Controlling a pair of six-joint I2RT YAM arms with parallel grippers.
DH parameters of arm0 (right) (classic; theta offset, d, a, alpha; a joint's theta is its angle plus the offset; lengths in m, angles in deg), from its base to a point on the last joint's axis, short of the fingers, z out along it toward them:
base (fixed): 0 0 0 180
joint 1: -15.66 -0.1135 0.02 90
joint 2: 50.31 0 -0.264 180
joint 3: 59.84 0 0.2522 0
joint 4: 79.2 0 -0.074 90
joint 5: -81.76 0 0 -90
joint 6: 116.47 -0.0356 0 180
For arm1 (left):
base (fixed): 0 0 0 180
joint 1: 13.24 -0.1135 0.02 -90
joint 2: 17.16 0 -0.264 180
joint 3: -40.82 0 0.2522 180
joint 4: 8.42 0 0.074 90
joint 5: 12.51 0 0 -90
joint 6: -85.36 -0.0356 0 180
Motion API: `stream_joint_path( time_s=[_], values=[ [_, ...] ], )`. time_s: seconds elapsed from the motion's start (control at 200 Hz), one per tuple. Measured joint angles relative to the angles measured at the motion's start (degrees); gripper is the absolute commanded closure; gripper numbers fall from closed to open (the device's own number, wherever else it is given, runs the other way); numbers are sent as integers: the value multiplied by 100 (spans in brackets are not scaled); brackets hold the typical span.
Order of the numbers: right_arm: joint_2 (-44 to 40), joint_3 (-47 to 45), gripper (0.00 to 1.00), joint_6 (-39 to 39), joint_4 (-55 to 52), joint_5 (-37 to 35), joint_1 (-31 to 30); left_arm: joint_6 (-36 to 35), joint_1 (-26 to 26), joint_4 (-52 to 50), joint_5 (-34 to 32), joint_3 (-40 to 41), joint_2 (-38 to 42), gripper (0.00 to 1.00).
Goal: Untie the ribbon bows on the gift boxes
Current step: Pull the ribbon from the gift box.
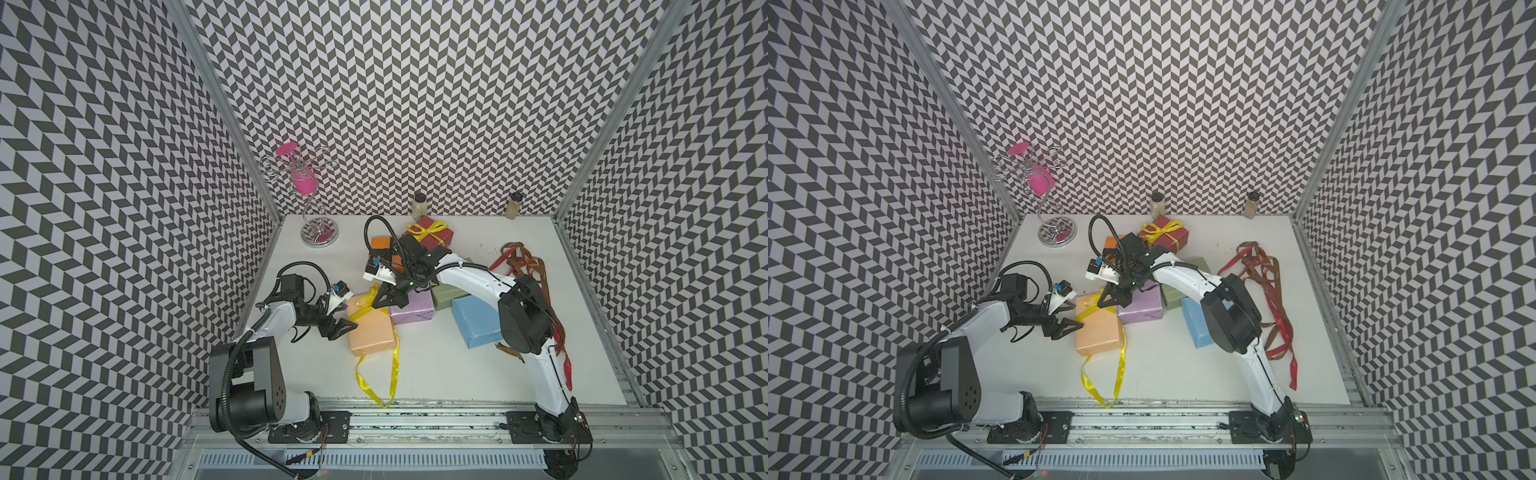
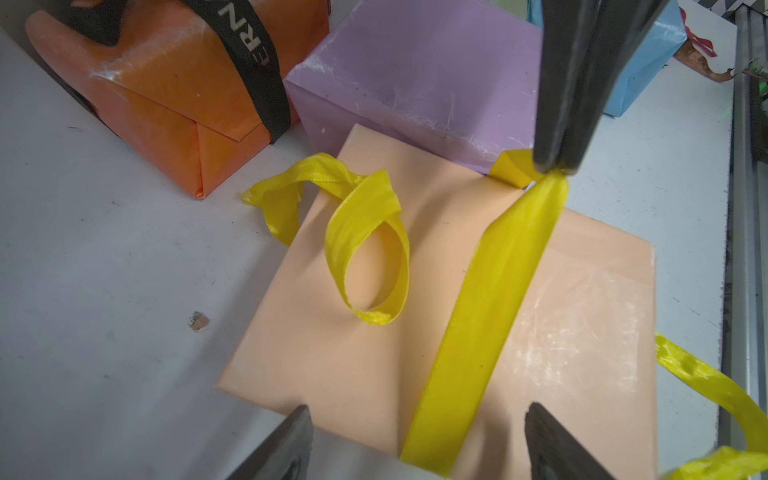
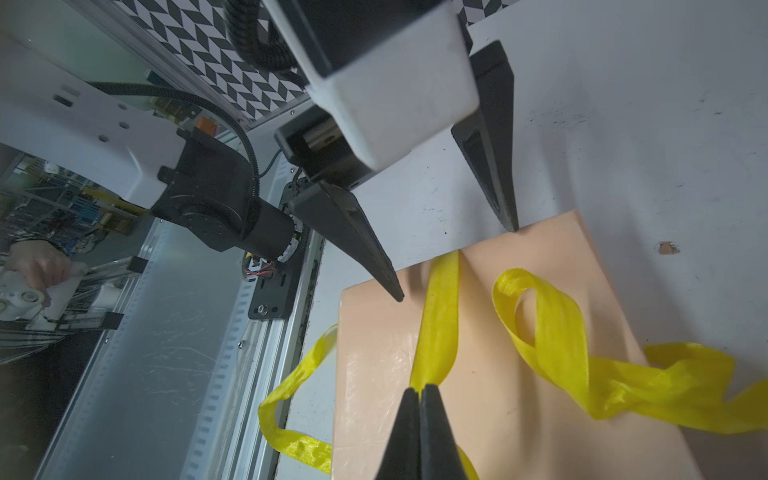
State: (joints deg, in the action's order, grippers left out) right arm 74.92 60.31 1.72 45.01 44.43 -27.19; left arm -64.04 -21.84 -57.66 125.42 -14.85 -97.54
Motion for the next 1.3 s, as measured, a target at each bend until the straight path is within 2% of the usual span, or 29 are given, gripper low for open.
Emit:
stream_joint_path(
  time_s=[0.24,0.551,0.836,1.107,1.302],
  values=[
    [-79,345,100,-177,-39,238,118,448,269,459,-35,164,92,19],
    [-623,575,100,-494,57,389,282,1071,553,992,-284,201,133,18],
    [-1038,935,100,-719,166,415,389,1447,627,1401,-505,321,227,18],
    [-1792,1370,100,-833,188,155,730,1556,634,1530,-627,367,227,18],
    [-2640,1622,100,-977,479,-144,1292,1558,636,1539,-660,367,227,18]
  ],
)
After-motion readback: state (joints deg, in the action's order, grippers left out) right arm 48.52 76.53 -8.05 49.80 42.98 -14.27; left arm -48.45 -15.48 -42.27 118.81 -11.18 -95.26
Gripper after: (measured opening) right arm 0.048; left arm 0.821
